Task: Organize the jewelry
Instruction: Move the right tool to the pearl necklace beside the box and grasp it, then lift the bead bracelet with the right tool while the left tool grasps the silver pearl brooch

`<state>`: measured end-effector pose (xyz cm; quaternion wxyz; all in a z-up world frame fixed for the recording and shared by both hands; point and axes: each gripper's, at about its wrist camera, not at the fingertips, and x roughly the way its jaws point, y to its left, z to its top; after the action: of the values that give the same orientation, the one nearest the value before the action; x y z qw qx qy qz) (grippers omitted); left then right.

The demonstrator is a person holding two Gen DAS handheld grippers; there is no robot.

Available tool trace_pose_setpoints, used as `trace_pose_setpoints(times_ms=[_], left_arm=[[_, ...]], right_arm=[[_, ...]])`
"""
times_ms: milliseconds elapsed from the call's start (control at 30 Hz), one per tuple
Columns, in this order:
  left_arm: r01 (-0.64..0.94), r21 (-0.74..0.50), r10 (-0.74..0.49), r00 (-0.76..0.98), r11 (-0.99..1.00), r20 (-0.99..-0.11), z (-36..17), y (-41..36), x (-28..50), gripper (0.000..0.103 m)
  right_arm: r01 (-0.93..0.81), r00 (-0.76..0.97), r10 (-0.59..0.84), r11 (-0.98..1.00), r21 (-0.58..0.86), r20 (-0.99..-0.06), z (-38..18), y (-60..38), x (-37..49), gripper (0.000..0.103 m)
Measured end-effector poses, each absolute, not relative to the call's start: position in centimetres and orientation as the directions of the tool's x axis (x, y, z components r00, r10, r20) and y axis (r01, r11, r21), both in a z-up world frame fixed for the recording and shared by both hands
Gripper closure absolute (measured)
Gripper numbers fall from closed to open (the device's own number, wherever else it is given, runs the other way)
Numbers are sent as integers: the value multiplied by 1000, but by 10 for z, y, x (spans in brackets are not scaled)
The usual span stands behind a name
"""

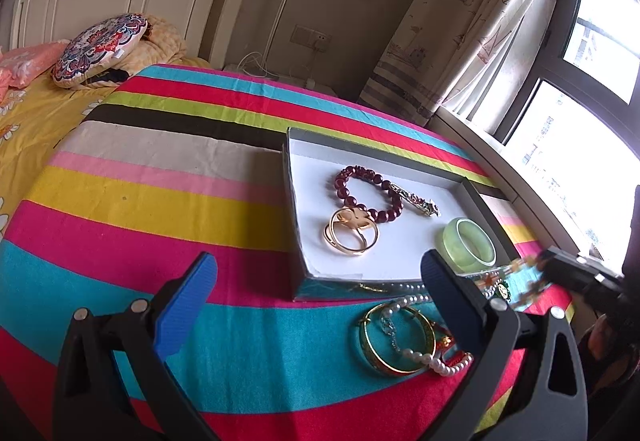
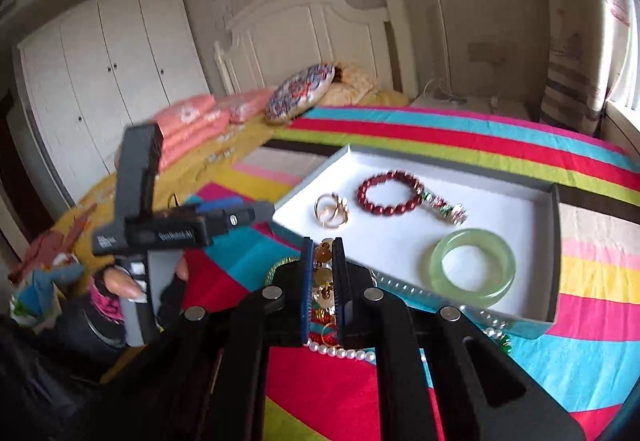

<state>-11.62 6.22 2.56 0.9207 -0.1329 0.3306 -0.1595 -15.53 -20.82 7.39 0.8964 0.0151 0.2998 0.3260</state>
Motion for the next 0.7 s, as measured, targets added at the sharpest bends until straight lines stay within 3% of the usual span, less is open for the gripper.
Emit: trace_pose_setpoints(times_ms=[333,500,700], left_arm=[[233,-334,-392,727,913,-564,27,58,-117,2],[400,-220,-449,682,890,-577,39,21,-135,2],[592,-95,-491,556,800,-671,30,-58,-150,4]], right_arm=[[-534,665,634,773,342,-394,104,-269,-172,94],[-476,694,582,813,336,-423,97,-287,-170,94],[-435,684,559,828,353,-468,69,-297,-169,94]])
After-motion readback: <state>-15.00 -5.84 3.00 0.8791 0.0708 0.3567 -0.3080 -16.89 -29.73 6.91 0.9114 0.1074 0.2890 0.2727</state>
